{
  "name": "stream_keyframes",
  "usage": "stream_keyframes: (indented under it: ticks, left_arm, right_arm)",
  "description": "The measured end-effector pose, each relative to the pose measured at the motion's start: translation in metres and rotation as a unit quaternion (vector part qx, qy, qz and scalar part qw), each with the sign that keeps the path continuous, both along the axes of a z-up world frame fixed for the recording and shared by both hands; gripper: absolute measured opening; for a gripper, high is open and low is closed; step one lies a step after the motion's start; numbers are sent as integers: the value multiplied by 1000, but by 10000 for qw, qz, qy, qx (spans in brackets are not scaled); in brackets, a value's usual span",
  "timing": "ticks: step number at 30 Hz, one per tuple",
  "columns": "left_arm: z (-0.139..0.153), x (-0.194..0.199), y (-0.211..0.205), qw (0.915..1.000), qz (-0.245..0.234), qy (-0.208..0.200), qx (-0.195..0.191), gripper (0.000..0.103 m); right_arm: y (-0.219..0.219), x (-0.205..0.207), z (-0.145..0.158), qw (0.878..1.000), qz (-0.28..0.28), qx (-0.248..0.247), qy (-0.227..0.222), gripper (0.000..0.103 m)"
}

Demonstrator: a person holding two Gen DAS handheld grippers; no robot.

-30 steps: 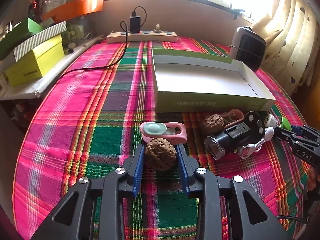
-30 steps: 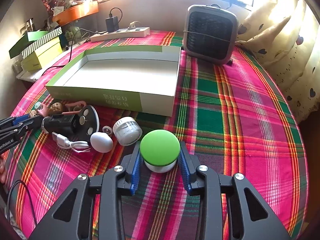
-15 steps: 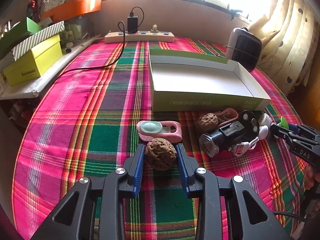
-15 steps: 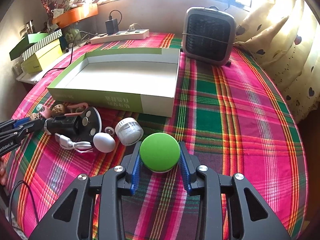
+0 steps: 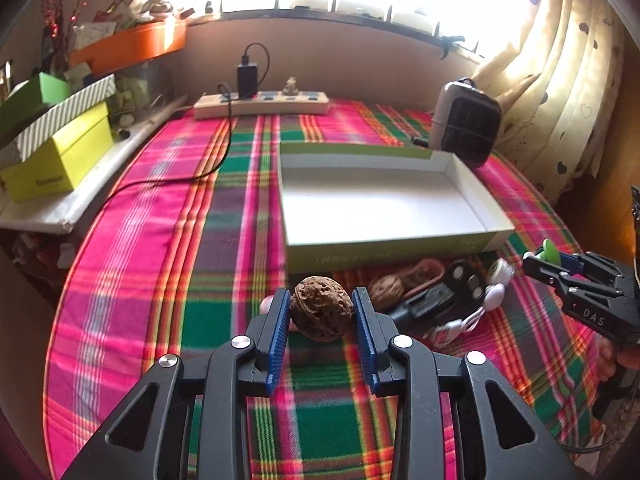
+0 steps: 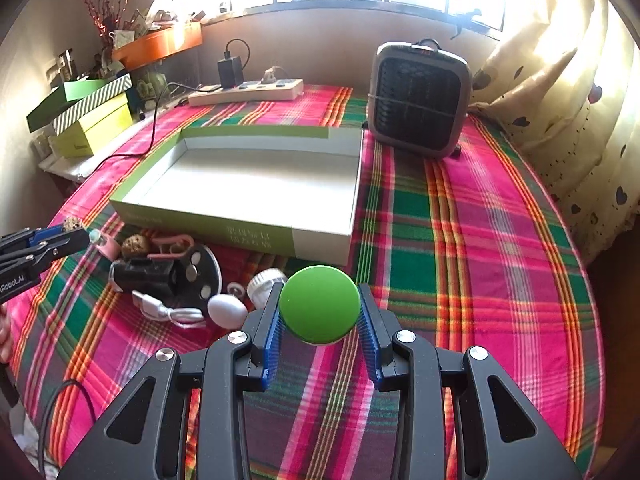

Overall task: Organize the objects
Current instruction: 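Carry the walnut and the green knob over into the white box lid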

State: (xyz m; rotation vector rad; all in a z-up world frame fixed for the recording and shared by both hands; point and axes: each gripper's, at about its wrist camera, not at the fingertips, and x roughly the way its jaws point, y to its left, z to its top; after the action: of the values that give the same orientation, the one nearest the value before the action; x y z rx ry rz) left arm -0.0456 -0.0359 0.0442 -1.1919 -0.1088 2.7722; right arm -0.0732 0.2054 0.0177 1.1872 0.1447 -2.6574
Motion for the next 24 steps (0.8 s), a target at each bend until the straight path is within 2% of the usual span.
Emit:
stream_keyframes:
  ticks: [4, 10, 24]
  left_arm:
    - [6, -12, 2, 9999, -68, 61, -76, 29]
    - [11, -34, 4, 9998, -204, 82, 26, 29]
    - [5, -94, 10, 9991, -389, -147, 112, 29]
  right_arm:
    - [-2, -7, 8, 10000, 45, -23, 24, 35]
    - [-10, -25, 18, 9998, 137, -131, 18, 35]
    - [-36, -82, 17, 9995, 283, -66, -106, 35]
